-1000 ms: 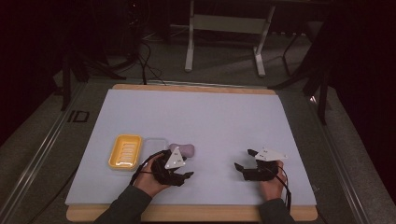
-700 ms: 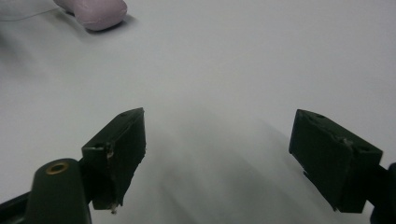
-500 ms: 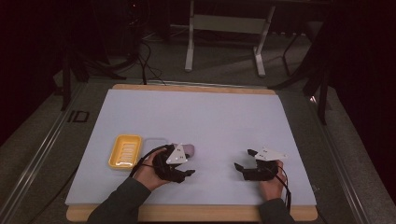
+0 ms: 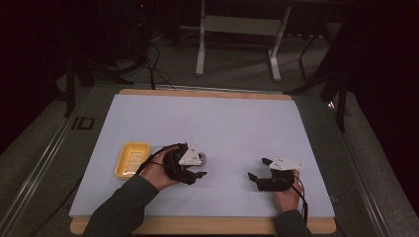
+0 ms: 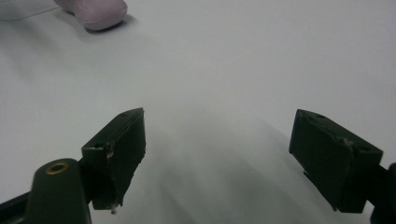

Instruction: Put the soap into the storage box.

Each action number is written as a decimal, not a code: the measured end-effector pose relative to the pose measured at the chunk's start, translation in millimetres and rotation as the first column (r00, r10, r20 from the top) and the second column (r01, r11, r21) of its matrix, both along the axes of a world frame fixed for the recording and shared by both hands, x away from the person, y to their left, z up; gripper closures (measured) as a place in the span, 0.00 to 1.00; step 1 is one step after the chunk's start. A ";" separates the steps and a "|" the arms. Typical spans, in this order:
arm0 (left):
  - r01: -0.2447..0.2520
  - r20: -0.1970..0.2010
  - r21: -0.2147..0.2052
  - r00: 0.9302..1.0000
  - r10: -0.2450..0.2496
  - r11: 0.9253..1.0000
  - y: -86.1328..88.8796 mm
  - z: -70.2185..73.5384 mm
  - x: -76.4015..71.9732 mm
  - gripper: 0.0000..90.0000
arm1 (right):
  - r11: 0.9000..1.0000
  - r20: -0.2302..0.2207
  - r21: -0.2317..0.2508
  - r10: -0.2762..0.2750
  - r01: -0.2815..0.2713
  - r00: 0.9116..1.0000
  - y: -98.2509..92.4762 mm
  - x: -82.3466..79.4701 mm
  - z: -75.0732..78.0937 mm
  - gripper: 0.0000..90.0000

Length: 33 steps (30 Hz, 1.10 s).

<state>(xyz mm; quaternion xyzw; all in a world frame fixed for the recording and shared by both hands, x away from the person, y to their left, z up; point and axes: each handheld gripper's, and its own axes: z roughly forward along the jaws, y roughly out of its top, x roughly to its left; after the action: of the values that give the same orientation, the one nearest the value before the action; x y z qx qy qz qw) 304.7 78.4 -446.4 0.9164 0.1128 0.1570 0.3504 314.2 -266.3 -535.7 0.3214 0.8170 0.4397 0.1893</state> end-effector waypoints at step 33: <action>0.020 -0.103 0.124 0.995 -0.007 0.992 3.3 -4.9 53.9 0.36 | 1.000 -0.001 -0.016 0.005 -0.005 1.000 1.1 0.6 -0.2 0.20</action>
<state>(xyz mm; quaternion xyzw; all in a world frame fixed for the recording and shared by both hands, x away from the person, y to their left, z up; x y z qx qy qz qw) 358.6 81.7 -451.2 0.9441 0.1143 0.1142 0.2874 314.8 -265.2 -535.9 0.3180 0.8213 0.4337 0.1903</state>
